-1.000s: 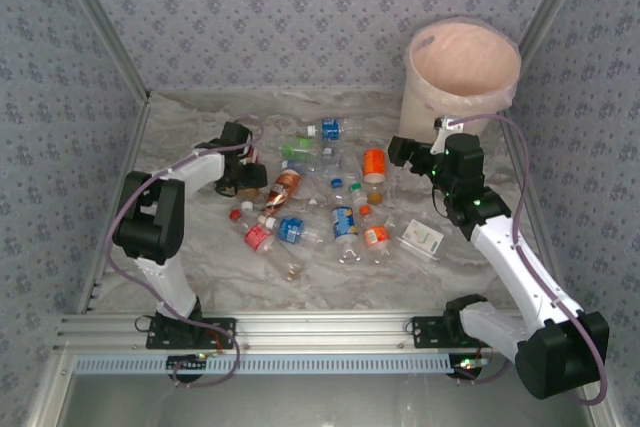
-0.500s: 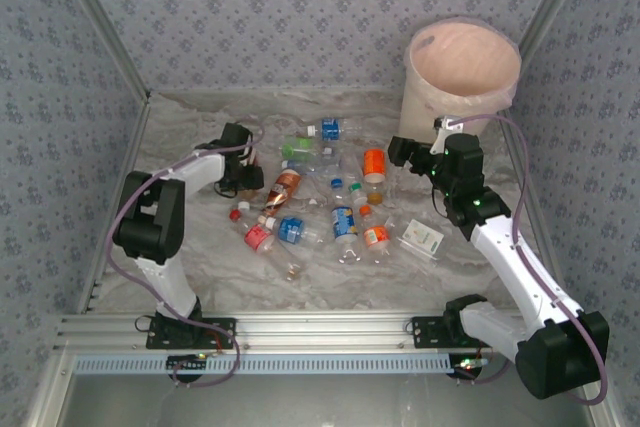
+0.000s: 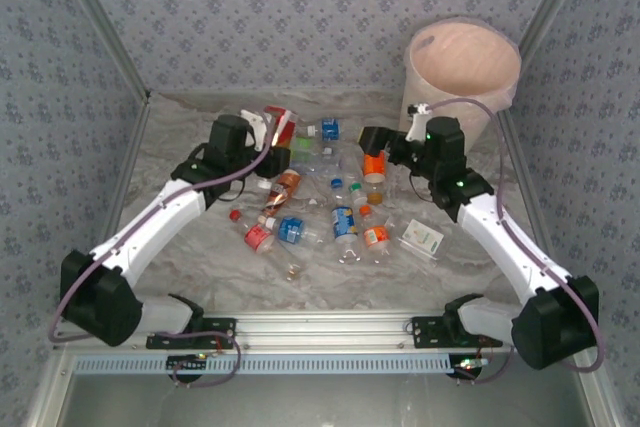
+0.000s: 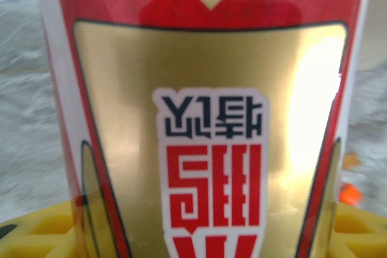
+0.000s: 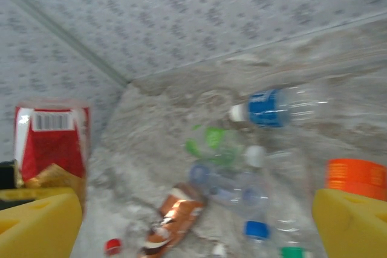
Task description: Put the plastic bottles in the bin
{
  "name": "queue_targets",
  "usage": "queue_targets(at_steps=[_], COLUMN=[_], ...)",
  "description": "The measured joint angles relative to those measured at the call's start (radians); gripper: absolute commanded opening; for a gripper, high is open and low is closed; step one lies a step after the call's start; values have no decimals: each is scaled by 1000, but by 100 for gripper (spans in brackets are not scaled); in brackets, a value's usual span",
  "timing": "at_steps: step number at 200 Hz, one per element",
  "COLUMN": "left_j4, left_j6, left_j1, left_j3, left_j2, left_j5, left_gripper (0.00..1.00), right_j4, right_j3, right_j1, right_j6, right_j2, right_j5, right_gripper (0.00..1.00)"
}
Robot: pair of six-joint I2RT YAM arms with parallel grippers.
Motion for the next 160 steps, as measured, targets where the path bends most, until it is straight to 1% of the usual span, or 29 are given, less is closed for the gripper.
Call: queue_targets(at_steps=[19, 33, 57, 116, 140, 150, 160], left_j4=[28, 50, 79, 167, 185, 187, 193], left_j6=[15, 22, 31, 65, 75, 78, 78], left_j1=[-59, -84, -126, -220, -242, -247, -251], left_j3=[-20, -23, -24, -29, -29, -31, -34], left_j2=[-18, -18, -21, -23, -23, -23, -23], left_j5=[45, 63, 63, 42, 26, 19, 13], left_gripper=[51, 51, 51, 51, 51, 51, 51], right_j4=[47, 85, 125, 131, 130, 131, 134], right_j3=[29, 40, 60, 120, 130, 130, 130], right_j1=[38, 63, 101, 156, 170, 174, 176], right_j6=[34, 55, 66, 80, 93, 108, 119], right_j2=[35, 51, 76, 126, 151, 154, 158], right_j5=[-66, -103, -139, -139, -106, -95, -93], right_gripper=[100, 100, 100, 100, 100, 99, 94])
